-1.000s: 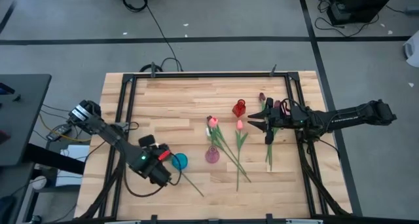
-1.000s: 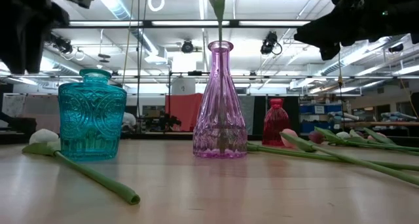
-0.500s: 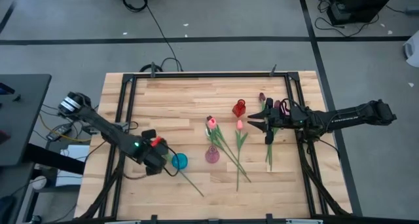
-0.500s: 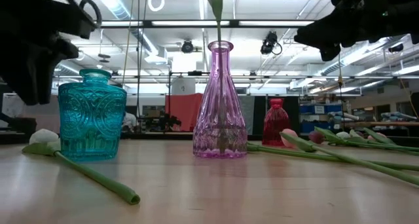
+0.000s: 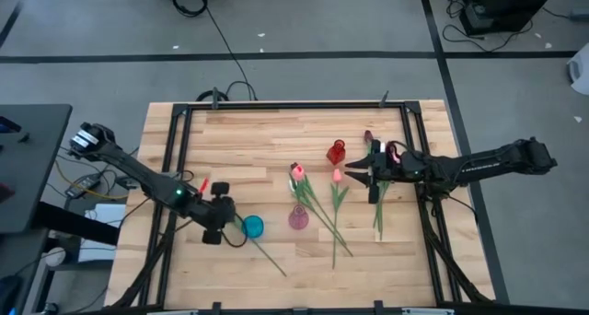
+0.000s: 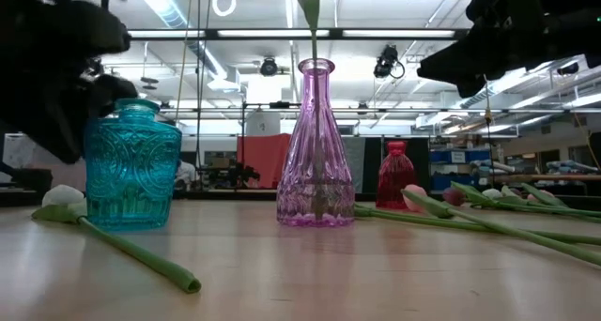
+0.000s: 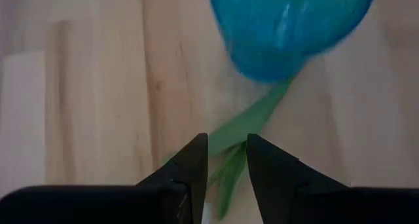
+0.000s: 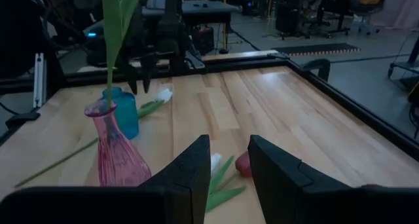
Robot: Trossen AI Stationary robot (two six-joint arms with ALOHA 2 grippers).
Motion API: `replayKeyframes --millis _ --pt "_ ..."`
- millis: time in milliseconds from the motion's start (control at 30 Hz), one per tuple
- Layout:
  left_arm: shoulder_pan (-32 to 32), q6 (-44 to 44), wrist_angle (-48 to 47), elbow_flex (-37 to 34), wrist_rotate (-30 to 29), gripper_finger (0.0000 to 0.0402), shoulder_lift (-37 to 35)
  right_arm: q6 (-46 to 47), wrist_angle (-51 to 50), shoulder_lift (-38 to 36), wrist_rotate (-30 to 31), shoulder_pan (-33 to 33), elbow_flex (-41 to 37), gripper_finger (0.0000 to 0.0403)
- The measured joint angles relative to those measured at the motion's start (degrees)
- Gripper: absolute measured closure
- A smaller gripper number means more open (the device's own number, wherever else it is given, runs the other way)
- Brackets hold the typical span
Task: Sort flowers into vase by color
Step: Put the bottom left white tulip into the blue vase
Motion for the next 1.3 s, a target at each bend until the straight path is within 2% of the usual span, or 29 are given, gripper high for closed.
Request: replayKeyframes --millis 200,567,633,800,933,1200,1300 --pt "0.00 6.69 -1.13 -0.08 1.05 0.0291 4.29 0.43 1.78 2.25 0.10 -0.02 0.04 0.0285" --pt "0.16 9.72 0.92 0.27 1.01 0.0296 12.93 0.43 5.54 5.48 -0.09 -0.02 0.04 0.0285" --pt "0.16 9.73 1.20 0.29 1.59 0.0312 13.46 0.38 5.55 5.55 -0.51 -0.02 0.04 0.0285" --pt "0.08 8.79 -0.42 1.36 3.45 0.0388 13.63 0.03 5.91 5.71 -0.82 -0.02 0.04 0.0285" --pt "0.13 5.58 -8.37 5.24 4.00 0.0389 13.70 -0.09 5.83 5.71 -0.95 -0.02 0.04 0.0285" --pt "0.07 6.93 -31.81 19.64 8.43 0.0397 13.57 -0.23 5.87 5.71 -0.99 -0.02 0.02 0.0285" --pt "0.07 8.75 -40.73 24.03 7.43 0.0398 13.59 -0.23 5.96 5.71 -1.01 -0.02 0.02 0.0285"
